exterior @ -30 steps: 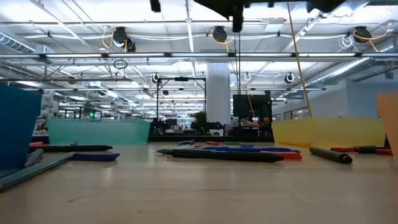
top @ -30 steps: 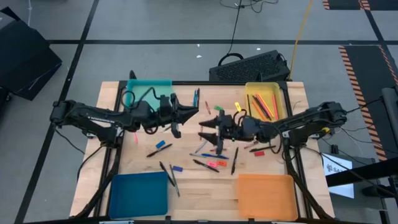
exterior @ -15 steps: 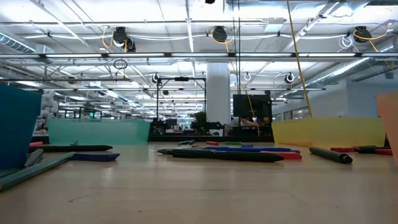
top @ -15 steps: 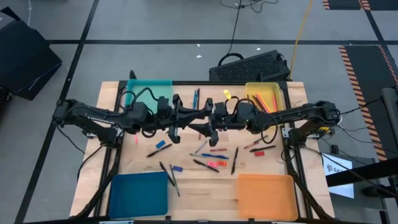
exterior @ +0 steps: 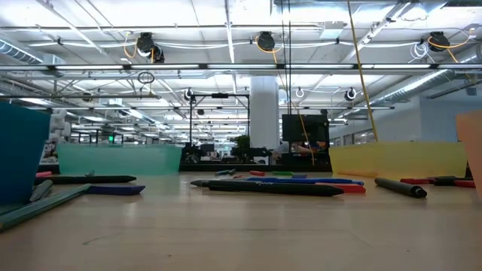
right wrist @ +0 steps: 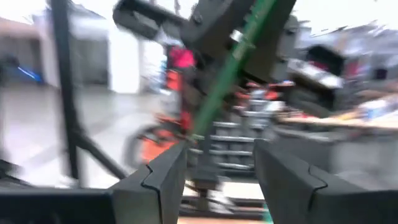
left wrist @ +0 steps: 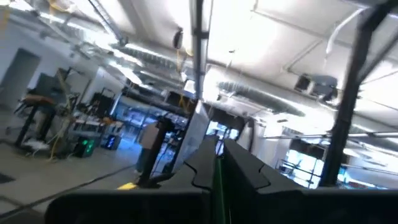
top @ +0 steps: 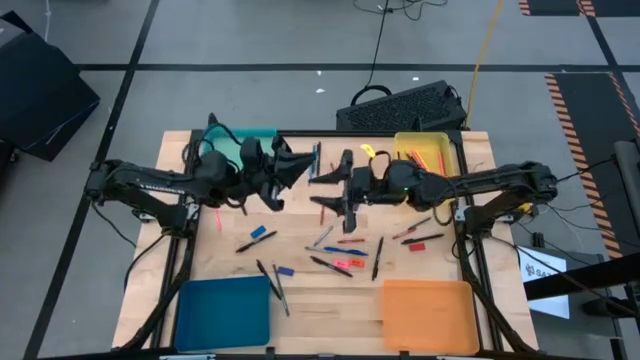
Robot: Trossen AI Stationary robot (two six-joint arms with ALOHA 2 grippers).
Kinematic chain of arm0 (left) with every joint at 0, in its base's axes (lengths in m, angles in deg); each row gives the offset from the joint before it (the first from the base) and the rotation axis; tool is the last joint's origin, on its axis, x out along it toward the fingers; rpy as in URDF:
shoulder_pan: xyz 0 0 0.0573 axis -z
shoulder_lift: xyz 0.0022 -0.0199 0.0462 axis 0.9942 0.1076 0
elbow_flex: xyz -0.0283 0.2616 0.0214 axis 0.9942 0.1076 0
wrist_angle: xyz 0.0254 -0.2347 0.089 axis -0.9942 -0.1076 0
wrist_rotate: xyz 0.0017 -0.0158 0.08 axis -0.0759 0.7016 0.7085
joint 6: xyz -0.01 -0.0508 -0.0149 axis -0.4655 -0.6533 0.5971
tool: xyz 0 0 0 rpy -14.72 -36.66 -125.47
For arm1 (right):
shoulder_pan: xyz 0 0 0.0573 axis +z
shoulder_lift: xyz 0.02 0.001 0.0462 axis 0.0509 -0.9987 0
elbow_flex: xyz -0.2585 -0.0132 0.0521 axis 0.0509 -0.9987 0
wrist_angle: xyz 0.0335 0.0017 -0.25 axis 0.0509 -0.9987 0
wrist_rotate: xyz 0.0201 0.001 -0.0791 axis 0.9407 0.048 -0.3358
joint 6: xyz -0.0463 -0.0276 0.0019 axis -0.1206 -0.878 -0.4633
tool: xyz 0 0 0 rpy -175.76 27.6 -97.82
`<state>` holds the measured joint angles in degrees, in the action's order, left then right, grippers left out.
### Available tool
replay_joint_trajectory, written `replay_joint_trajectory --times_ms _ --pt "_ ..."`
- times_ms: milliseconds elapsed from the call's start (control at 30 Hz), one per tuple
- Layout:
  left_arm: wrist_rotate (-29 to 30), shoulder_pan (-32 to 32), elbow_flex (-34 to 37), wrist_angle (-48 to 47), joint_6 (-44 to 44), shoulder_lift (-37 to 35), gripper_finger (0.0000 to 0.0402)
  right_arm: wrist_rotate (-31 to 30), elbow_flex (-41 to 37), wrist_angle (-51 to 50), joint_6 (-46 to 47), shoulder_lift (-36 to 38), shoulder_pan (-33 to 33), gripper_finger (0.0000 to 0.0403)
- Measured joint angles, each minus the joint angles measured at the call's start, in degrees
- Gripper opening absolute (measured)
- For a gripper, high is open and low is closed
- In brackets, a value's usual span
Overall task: Sort crayons/erasers/pens/pencils in bins
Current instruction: Put the green pencil into the yellow bin
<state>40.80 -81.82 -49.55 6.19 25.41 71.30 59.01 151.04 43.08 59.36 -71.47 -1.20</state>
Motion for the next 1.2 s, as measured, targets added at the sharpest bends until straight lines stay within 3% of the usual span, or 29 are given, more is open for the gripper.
replay_joint_trajectory --times_ms 133,300,500,600,767,867,1000,1200 --pt "3.2 -1.4 -8.3 -11.6 -4.5 2.8 0.0021 -10.0 0.0 -5.0 -20.3 3.8 2.3 0.0178" --pt "5.0 -4.8 -21.4 -25.5 -19.9 9.0 0.001 -22.3 0.0 -4.3 -52.5 4.9 7.7 0.0178" --pt "5.0 -7.3 -31.7 -30.6 -40.5 17.3 0.0003 -31.2 -0.1 0.0 -87.4 3.4 10.7 0.0178" --pt "3.9 -7.8 -33.8 -30.8 -48.4 19.6 0.0003 -32.7 -1.2 3.2 -95.2 3.6 10.6 0.0178" --pt "2.3 -8.5 -34.2 -31.0 -45.8 19.9 0.0001 -37.1 -4.0 3.5 -93.3 5.4 11.4 0.0178" --pt "2.0 -8.4 -34.2 -34.2 -38.8 18.3 0.0003 -41.9 -5.4 3.1 -85.2 6.0 13.5 0.0178" --pt "4.1 -7.3 -34.2 -42.4 -28.7 14.6 0.0002 -46.9 -6.1 -3.6 -61.8 7.5 16.5 0.0178" --pt "14.4 -2.3 -34.2 -53.5 -17.3 8.5 0.0002 -46.1 -6.3 -28.1 -10.9 7.5 15.9 0.0178"
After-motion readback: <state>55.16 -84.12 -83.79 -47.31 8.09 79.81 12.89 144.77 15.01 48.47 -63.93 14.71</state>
